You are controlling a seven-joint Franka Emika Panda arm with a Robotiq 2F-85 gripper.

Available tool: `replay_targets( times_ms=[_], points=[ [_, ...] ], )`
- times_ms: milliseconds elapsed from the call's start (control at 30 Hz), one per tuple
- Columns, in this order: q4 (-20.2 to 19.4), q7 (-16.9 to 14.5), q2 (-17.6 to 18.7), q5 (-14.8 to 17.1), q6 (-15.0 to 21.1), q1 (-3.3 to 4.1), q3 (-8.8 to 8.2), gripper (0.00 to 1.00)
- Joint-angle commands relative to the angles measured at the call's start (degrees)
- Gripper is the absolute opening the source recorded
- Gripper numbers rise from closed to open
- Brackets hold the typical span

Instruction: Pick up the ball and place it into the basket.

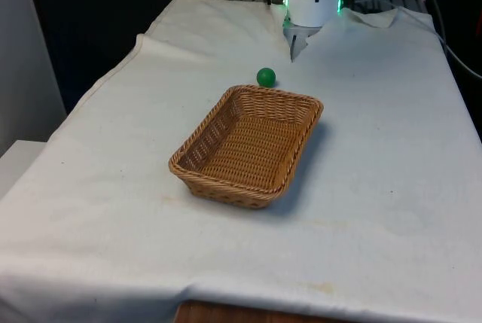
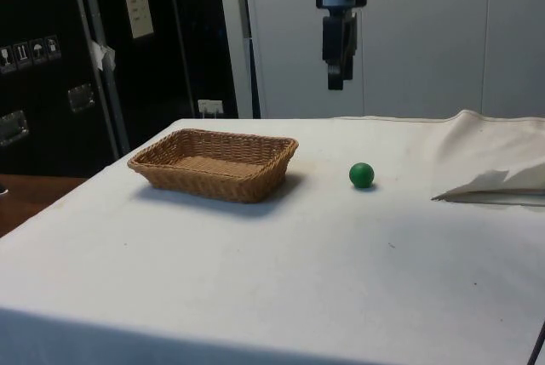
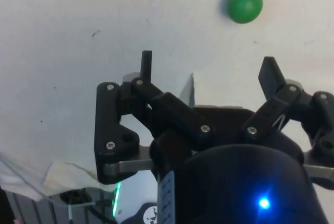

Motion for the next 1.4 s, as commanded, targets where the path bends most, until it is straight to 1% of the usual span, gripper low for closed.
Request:
replay_targets(
  times_ms=[0, 133, 167, 200, 233, 467, 500, 533, 700, 733, 767, 800, 833, 867, 900, 1100, 1133, 1167, 1367],
  points=[
    [-0.86, 0.06, -0.11, -0.69, 1.43, -0.46, -0.06, 1.0],
    [-2.52, -0.52, 0.4, -0.97, 3.9, -0.52, -1.2, 1.0],
    [-2.35, -0.52, 0.34, -0.63, 3.21, -0.11, -1.32, 1.0],
    [-3.15, -0.86, 0.8, -1.09, 5.04, -0.4, -1.89, 1.0],
    [-3.5, -1.2, 1.03, -1.15, 5.73, -0.46, -2.29, 1.0],
    [-5.33, -3.5, 3.15, -1.03, 10.26, -0.4, -4.93, 1.0],
    [-4.87, -3.32, 3.15, -0.69, 9.11, -0.17, -4.76, 1.0],
    [-6.02, -4.13, 3.78, -0.97, 11.69, -0.4, -5.67, 1.0],
    [-7.45, -5.5, 5.5, -0.69, 15.47, -0.11, -7.22, 1.0],
    [-8.08, -5.84, 6.19, -0.52, 17.02, 0.0, -7.68, 1.0],
    [-8.31, -6.02, 6.53, -0.46, 17.76, 0.0, -7.91, 1.0],
    [-8.54, -6.13, 6.93, -0.4, 18.45, 0.06, -8.02, 1.0],
    [-8.25, -5.73, 7.05, -0.69, 17.65, -0.11, -7.73, 1.0],
    [-8.82, -6.25, 7.33, -0.34, 19.25, 0.11, -8.19, 1.0],
    [-9.05, -6.36, 7.73, -0.23, 20.0, 0.17, -8.37, 1.0],
    [-10.49, -6.82, 11.0, 0.46, 25.27, 0.63, -8.82, 1.0],
    [-9.91, -6.02, 11.57, -0.52, 24.58, -0.06, -8.25, 1.0],
    [-10.6, -6.88, 11.46, 0.52, 25.95, 0.69, -8.77, 1.0],
    [-11.46, -6.76, 14.78, 0.92, 30.42, 0.97, -8.65, 1.0]
  ],
)
